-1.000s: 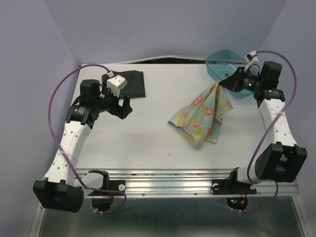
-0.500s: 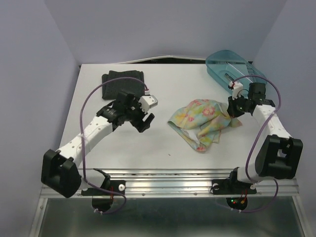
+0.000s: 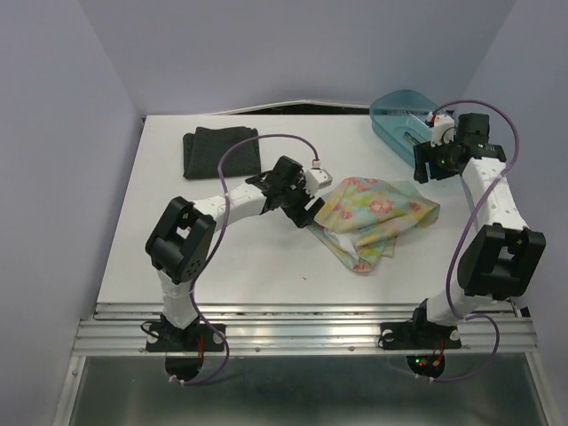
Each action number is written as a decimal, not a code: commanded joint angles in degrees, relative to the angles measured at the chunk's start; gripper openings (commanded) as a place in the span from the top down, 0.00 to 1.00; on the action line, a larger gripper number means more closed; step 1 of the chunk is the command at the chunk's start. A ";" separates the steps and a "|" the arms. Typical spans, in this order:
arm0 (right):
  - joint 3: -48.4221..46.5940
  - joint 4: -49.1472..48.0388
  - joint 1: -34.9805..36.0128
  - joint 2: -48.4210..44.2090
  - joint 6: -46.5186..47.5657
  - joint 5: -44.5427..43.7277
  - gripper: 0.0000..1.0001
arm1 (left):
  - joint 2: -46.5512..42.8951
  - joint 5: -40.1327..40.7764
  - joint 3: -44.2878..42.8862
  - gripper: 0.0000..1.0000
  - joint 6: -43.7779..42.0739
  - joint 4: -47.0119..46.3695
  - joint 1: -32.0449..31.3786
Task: Fold and stack the skirts
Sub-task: Move the skirt to the center of the board, then flatten the skirt out
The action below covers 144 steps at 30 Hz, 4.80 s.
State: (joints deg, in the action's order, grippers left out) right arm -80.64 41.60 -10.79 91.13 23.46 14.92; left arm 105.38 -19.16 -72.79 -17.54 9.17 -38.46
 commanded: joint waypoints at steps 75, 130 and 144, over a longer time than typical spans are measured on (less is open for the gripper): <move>-4.88 -11.19 23.79 -23.37 10.47 -14.65 0.99 | -25.84 20.28 -4.28 1.00 6.20 11.22 13.94; 22.69 -25.46 12.37 -23.09 25.56 13.91 0.99 | -13.88 6.86 1.93 1.00 -10.05 3.22 16.76; 47.85 4.96 12.37 -50.69 54.57 19.62 0.99 | -19.86 8.43 21.82 1.00 -14.71 7.88 9.10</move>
State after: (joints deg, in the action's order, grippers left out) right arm -33.69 37.95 2.52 45.06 67.92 32.58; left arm 89.41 -13.08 -52.07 -29.08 15.07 -29.69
